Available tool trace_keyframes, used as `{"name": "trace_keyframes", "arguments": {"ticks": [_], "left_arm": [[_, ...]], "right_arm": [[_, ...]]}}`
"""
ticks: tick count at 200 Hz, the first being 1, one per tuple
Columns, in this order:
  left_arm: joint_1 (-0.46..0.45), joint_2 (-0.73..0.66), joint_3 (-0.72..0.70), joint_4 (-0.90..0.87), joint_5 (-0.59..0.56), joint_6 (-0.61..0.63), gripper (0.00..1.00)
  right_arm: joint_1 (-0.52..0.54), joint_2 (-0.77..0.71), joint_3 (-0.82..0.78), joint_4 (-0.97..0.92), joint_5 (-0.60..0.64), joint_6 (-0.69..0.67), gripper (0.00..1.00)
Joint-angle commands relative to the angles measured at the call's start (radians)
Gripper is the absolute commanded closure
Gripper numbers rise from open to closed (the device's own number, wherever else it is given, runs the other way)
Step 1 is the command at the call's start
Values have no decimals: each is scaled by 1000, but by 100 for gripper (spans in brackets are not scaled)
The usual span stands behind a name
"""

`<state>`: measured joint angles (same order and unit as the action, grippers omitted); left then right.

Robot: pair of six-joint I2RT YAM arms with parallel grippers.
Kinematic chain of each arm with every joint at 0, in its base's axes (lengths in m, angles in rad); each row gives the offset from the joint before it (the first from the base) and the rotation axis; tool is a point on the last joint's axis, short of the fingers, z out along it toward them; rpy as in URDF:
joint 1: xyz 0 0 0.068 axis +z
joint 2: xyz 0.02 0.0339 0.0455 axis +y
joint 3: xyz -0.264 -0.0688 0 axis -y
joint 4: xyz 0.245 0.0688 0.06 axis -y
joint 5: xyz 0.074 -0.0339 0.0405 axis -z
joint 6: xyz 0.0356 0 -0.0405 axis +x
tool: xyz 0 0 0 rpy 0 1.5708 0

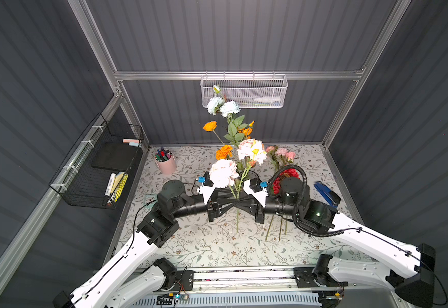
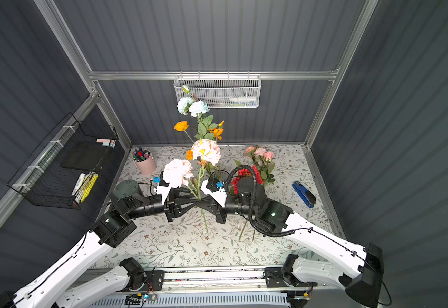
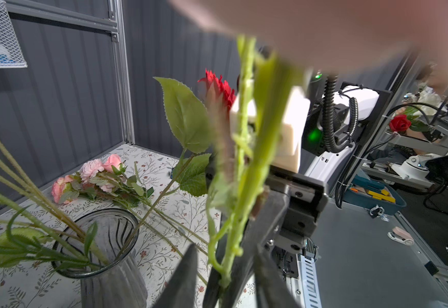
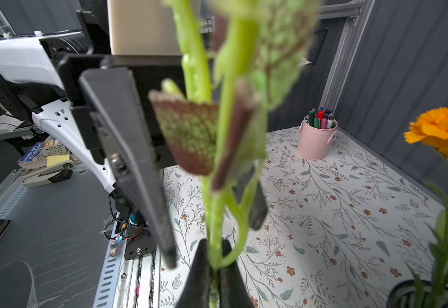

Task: Pick out pink flowers from the vase
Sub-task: Place the flower at the center of the board.

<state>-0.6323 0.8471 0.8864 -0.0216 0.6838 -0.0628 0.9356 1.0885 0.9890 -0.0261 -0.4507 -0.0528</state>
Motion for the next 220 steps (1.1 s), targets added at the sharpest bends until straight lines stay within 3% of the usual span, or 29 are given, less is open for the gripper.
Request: {"name": "trace_keyframes", "arguments": {"ticks": [1,4,8,56,106,132,220], "left_arm": [[-4,-32,16,-59,-46,44,16],[-4,-35,14,-61,-45,48,3],[-4,-40,10,-62,-48,53,1],[-4,-93,-15,-58,-108,90,1],[-4,-42,0,-54,-143,112,1],[-4,-50,-9,-15,-173,106,1],[-4,-47,-9,-17,-203,111,0]], "right_arm": [[8,2,48,1,10,-33,100],[8,3,51,-2,12,-32,100],[8,4,56,-7,14,-33,100],[8,-14,133,-80,62,-29,100],[7,-78,255,-237,124,4,100],[7,-90,353,-416,230,18,100],[5,-320,425,-794,611,124,100]]}}
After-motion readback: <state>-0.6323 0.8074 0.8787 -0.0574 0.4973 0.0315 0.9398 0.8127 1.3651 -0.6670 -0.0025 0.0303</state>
